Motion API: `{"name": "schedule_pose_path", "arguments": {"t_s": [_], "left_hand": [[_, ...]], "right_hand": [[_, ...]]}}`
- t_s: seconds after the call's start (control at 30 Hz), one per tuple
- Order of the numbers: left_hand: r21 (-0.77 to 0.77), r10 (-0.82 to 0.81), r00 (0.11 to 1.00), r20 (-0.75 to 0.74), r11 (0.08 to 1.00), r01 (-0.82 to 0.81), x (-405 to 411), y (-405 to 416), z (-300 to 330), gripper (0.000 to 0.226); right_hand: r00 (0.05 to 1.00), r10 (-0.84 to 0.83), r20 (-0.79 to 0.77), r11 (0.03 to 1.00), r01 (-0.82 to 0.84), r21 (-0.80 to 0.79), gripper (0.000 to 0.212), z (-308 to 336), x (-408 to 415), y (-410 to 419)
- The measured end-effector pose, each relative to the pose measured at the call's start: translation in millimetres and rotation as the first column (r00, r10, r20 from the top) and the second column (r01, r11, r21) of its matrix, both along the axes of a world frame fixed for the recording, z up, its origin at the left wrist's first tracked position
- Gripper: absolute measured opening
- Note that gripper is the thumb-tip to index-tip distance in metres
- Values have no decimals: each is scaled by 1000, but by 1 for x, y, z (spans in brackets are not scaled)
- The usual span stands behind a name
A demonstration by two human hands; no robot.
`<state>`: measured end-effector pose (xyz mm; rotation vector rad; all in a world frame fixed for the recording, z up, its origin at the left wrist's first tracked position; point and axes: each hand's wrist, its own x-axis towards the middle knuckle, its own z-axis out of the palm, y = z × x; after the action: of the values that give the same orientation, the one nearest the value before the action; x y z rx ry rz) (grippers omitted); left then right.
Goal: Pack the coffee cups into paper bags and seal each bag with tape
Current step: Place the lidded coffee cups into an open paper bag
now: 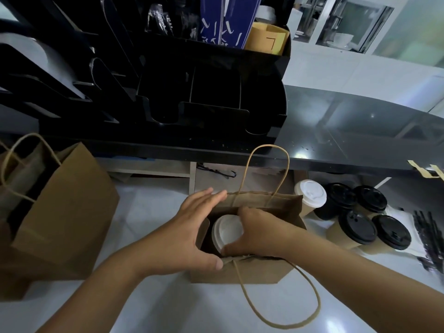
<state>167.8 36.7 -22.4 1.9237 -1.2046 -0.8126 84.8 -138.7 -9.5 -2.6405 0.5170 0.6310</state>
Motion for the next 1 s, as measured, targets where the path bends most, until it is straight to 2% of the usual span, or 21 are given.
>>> {"name": "schedule_pose_path", "arguments": {"t_s": [0.17, 0.43, 0.67, 0.83, 1.0], "left_hand": [[-4, -2, 1000, 8, 1000, 2, -2, -1, -1, 108], [10, -27, 999, 43, 1000, 27, -2, 0, -1, 110], [-2, -34, 999, 20, 999, 34, -4, 0, -1, 111], [5, -33, 998, 44, 999, 33, -5, -1, -2, 112], [-8, -46, 998, 38, 999, 46, -4, 1, -3, 111]], "right_hand": [[999, 53, -13, 998, -54, -45, 68, -9, 9, 2], [971, 236, -43, 943, -239, -231, 65, -19, 20, 19], [946, 301, -125, 925, -321, -204, 58, -15, 21, 25], [918, 361, -166, 884, -393, -252, 46, -20, 27, 27], [921, 363, -138, 880, -388, -272, 52, -24, 29, 27]]}}
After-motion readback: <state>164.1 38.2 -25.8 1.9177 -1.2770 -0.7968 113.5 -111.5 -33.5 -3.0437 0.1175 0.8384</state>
